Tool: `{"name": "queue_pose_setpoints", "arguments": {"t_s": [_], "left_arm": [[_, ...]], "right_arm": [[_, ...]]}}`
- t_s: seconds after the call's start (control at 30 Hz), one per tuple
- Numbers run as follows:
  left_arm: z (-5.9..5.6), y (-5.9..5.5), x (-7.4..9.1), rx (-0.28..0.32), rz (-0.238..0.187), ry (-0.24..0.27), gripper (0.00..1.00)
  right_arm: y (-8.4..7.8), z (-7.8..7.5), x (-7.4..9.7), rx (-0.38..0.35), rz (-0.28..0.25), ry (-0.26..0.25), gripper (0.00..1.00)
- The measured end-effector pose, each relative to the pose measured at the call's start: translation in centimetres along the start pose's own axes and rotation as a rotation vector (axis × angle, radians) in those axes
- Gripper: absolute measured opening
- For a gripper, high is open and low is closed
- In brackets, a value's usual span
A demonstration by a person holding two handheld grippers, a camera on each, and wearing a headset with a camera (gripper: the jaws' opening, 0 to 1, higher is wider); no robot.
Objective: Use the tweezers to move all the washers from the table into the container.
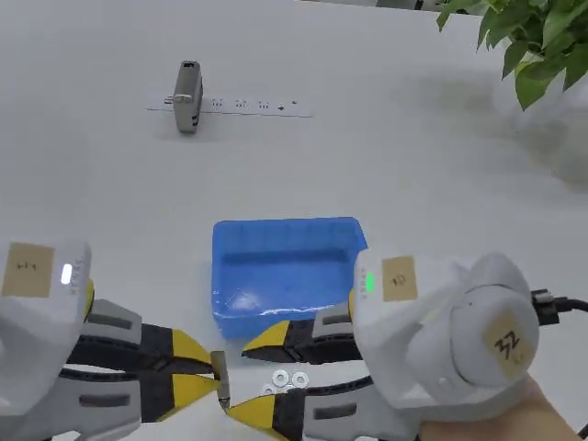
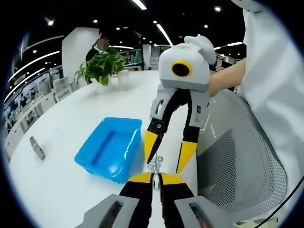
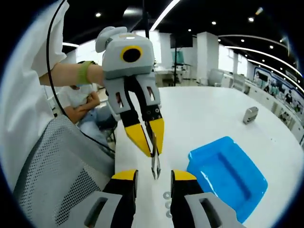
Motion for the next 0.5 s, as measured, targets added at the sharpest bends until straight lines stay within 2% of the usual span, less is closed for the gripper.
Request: {"name": "queue_pose_setpoints", "arguments": {"t_s": [0.07,0.17,0.3,0.4,0.5], "left_arm": [[0.0,0.8,-0.1,-0.021,-0.02,-0.014,0.01],[-0.3,2.0,-0.7,-0.036,-0.059,-0.052,0.01],[-0.1,2.8,-1.7,-0.047,-0.096,-0.059,0.01],[-0.2,3.5,-2.1,-0.028,-0.145,-0.08,0.01],[-0.4,4.1,-2.3,-0.012,-0.186,-0.1,0.0]], "right_arm": [[-1.0,0.2,-0.2,-0.01,0.023,-0.004,0.25],[-2.0,0.2,-0.2,-0.052,0.029,-0.023,0.25],[-3.0,-0.4,0.1,-0.068,0.055,-0.07,0.25],[-3.0,-0.9,0.6,-0.102,0.027,-0.094,0.24],[-2.9,-1.2,0.5,-0.129,0.002,-0.092,0.23]]}}
Point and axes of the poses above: the centre of the closed fingertips' face, and the gripper's own axes: x roughly backward along the fingers, z roughly to its left, y roughly out of its top, the point moved 1 cm from there along x, roughly backward along the fingers, and after that the axes turned 1 degree about -y, right-handed, at the moved point
